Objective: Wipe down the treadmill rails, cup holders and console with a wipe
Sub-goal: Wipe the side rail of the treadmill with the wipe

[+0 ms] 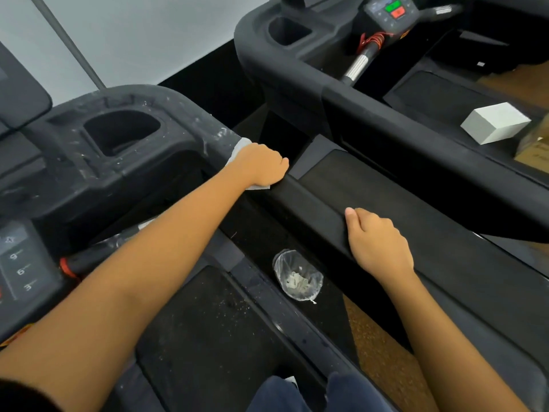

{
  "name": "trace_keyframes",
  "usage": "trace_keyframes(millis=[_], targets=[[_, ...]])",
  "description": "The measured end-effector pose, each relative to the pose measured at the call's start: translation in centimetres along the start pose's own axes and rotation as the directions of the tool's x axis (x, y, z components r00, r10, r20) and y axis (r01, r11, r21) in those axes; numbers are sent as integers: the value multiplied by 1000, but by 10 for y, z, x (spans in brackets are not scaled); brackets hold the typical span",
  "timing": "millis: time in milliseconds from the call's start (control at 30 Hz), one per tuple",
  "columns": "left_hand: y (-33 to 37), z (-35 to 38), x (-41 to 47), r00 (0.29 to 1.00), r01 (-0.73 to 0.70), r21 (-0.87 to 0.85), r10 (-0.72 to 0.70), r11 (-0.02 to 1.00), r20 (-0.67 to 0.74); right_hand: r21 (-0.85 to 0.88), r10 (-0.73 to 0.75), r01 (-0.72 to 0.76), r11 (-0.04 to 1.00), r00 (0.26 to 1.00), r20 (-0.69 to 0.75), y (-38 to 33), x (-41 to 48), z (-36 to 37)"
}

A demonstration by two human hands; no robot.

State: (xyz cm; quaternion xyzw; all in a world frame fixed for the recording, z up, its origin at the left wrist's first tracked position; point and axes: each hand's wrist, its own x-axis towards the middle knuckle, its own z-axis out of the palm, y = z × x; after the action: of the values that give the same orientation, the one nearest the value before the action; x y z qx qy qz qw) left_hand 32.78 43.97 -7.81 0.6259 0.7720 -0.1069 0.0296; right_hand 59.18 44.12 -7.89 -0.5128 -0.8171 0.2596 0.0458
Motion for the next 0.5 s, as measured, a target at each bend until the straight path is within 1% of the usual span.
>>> trace_keyframes(millis=[33,67,100,133,167,200,267,300,333,367,433,467,500], targets=[[1,5,-8,994,-36,67,43,997,-96,1,0,0,1000,1000,-6,0,0,0],[1,10,-18,982,-47,20,50,999,-182,-6,-1,1,1000,1000,-9,0,0,0],[1,20,-29,964,-70,-96,42,993,-263,-17,-2,2,1000,1000,-6,-1,1,1],[4,27,-42,951,-83,-235,7,968,-309,-32,-4,3,999,1000,-3,-1,1,1],[10,33,-56,953,-61,-355,-51,933,-299,-46,-6,6,999,1000,0,-2,2,2],[21,37,-71,959,-7,-457,-123,889,-256,-57,-10,10,998,1000,1,-2,2,3],[49,48,-93,954,50,-621,-221,782,-201,-70,-16,16,997,1000,3,-3,3,4],[62,51,-100,945,61,-678,-261,733,-196,-74,-18,18,997,1000,8,-3,3,3],[71,52,-106,930,71,-713,-304,697,-205,-73,-22,23,997,1000,15,-3,3,2],[74,51,-109,908,75,-727,-349,682,-233,-68,-27,29,997,999,26,-3,3,2],[70,44,-108,828,85,-700,-441,709,-346,-55,-36,39,998,998,56,-2,3,0],[64,40,-104,791,102,-692,-481,714,-379,-48,-41,44,998,997,70,-1,4,-1],[58,37,-97,779,117,-699,-502,705,-376,-40,-44,48,998,996,82,-1,4,-1]])
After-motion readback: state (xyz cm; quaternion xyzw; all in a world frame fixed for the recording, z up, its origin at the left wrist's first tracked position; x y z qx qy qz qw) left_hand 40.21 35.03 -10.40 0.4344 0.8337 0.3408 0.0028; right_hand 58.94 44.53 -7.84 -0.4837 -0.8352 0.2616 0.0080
